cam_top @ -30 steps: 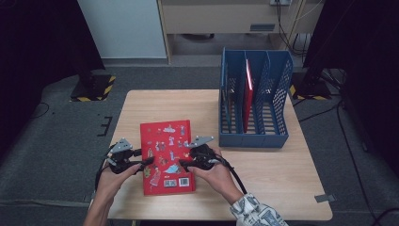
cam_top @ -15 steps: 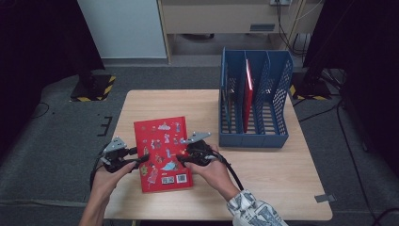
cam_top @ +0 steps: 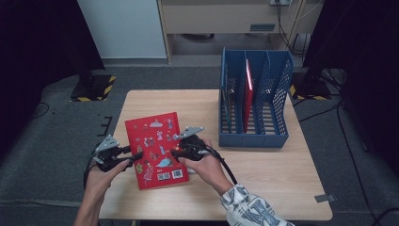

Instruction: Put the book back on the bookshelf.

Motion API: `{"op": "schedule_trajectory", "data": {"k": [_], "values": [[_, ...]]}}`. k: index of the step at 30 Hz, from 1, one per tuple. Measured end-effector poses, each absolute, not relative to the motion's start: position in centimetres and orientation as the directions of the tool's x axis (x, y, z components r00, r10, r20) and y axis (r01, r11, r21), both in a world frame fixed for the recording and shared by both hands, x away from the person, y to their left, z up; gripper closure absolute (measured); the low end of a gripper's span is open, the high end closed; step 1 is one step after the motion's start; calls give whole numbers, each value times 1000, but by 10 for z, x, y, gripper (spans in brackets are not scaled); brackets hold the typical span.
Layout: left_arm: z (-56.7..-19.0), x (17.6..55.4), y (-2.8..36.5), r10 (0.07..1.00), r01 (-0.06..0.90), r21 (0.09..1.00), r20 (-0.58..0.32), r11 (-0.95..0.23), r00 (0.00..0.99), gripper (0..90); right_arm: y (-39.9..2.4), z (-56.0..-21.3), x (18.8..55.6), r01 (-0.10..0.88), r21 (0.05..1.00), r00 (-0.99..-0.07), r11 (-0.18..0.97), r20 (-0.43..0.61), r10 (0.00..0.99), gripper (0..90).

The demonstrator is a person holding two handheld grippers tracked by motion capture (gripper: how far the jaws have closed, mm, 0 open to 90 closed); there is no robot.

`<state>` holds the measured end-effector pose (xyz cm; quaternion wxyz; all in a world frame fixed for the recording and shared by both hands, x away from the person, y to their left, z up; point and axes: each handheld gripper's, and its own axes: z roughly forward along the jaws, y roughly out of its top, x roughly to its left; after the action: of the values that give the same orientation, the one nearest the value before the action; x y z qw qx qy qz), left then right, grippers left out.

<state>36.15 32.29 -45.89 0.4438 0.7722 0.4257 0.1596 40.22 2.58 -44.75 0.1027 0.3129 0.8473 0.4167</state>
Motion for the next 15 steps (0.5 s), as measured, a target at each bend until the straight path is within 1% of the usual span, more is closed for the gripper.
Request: {"op": "schedule_trajectory", "data": {"k": [15], "values": [[-450, 366, 336, 822, 507, 834, -122, -219, 556, 454, 43, -433, 411, 416, 782, -791, 464, 59, 609, 518]]}}
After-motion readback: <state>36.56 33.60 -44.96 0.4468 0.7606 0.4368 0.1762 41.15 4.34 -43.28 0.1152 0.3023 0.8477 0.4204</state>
